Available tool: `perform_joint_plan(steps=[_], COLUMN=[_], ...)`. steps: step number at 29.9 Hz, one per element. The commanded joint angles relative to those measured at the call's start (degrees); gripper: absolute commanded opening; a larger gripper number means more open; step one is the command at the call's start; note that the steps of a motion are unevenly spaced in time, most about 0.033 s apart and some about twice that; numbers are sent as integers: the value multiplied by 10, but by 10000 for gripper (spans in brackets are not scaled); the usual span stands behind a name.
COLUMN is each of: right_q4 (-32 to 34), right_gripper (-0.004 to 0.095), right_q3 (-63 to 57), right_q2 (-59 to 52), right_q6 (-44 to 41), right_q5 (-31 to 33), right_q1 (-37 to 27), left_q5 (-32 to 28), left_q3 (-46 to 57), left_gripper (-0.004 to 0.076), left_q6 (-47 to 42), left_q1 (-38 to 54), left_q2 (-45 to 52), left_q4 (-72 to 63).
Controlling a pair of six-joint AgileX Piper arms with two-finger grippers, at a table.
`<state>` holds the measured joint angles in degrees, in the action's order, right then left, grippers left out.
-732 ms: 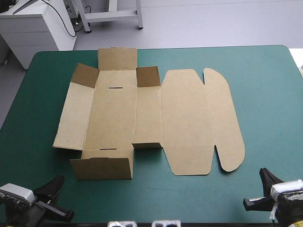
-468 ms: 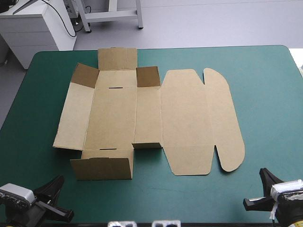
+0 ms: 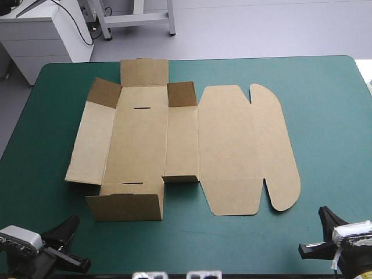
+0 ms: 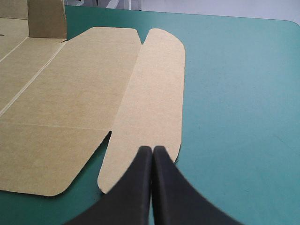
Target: Fold the box
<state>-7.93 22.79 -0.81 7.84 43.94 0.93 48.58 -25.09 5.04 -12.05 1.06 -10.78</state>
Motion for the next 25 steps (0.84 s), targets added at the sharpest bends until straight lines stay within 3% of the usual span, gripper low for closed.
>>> perform_joint_plan(steps=[1,4,12,25], right_q4=[-5,-5,-5,-5], right_gripper=[-20,-20,-20,-20], right_q3=[12,12,12,11], right_q2=[-12,-12,-12,-12], right_q6=[2,2,2,2], right_q5=[-48,-48,-49,-49], right_q1=[2,2,2,2], left_q5=[-42,-52,-152,-155], left_q3=[-14,-20,-96,-277], left_gripper=[-8,-8,-8,15], left_q6=[-2,-2,3,40], left_q1=[-2,-2,-2,-1], left_q2=[-29,-73,-225,-527], left_q4=[-25,-35,-23,-23])
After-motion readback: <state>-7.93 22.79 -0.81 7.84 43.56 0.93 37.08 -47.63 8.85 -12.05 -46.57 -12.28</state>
